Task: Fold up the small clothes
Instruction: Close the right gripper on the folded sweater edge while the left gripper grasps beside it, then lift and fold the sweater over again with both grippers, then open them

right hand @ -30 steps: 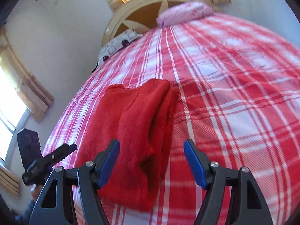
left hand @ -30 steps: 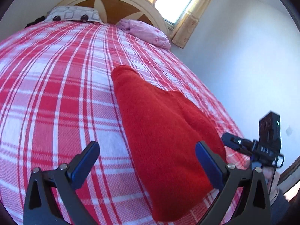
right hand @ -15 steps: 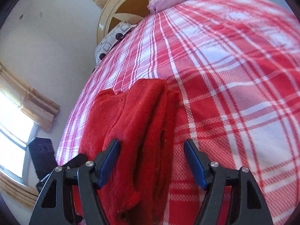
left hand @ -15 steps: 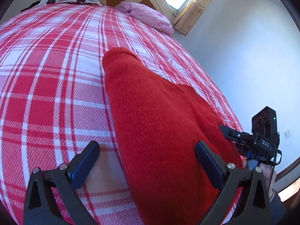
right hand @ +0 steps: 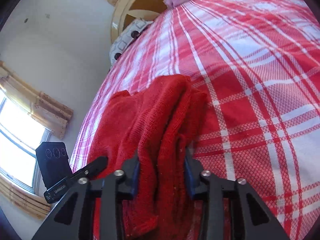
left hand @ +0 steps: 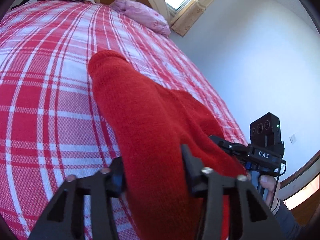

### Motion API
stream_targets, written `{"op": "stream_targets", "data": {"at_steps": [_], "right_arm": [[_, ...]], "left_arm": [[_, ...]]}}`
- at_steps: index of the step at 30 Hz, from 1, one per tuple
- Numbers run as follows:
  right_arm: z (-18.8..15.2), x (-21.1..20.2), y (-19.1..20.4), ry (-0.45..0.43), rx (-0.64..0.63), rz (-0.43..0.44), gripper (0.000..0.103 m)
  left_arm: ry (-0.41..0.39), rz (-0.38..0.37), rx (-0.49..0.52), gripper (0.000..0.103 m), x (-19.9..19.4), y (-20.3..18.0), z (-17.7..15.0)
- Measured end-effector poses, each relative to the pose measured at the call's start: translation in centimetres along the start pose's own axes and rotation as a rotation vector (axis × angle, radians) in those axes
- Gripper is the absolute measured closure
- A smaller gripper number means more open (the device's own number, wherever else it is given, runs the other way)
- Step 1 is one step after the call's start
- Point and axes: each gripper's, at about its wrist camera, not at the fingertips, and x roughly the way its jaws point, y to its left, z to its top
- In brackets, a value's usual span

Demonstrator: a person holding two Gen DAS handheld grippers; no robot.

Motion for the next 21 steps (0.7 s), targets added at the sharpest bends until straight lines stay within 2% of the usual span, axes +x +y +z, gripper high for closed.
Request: {"op": "stream_targets", "data": {"at_steps": [2,7,10,15,21], "right_arm": [[-0.3,-0.7,0.7,-0.021,-0.002,0.017,0.069],[-1.3,-2.2,4.1,-0.048,-0.040,0.070,0.070],[-2.3,-2.4,6.5,-0.049,-0.064,0.101,0.070],[-4.5,-2.0,10.6,-0.027,-0.096,0.176,0.070],[-8.0,-0.2,16.9,0.038,-0.157,0.282,0.070]], "left_arm": [[-0.009,0.002,0.007,0.066,-1.0,-0.4,-0.3],[-0.058,0.004,0.018,0.067,-4.7,-1.8,-1.3],[-0.108,0.008,0.000,0.067,-8.3,-2.0,-2.2],[-0.173,0.036,-0.015,0.068,-13.9,-1.5,-4.2],[-0.237,0.112,-0.040,0.068,-21.4,0.4,-7.4]]}}
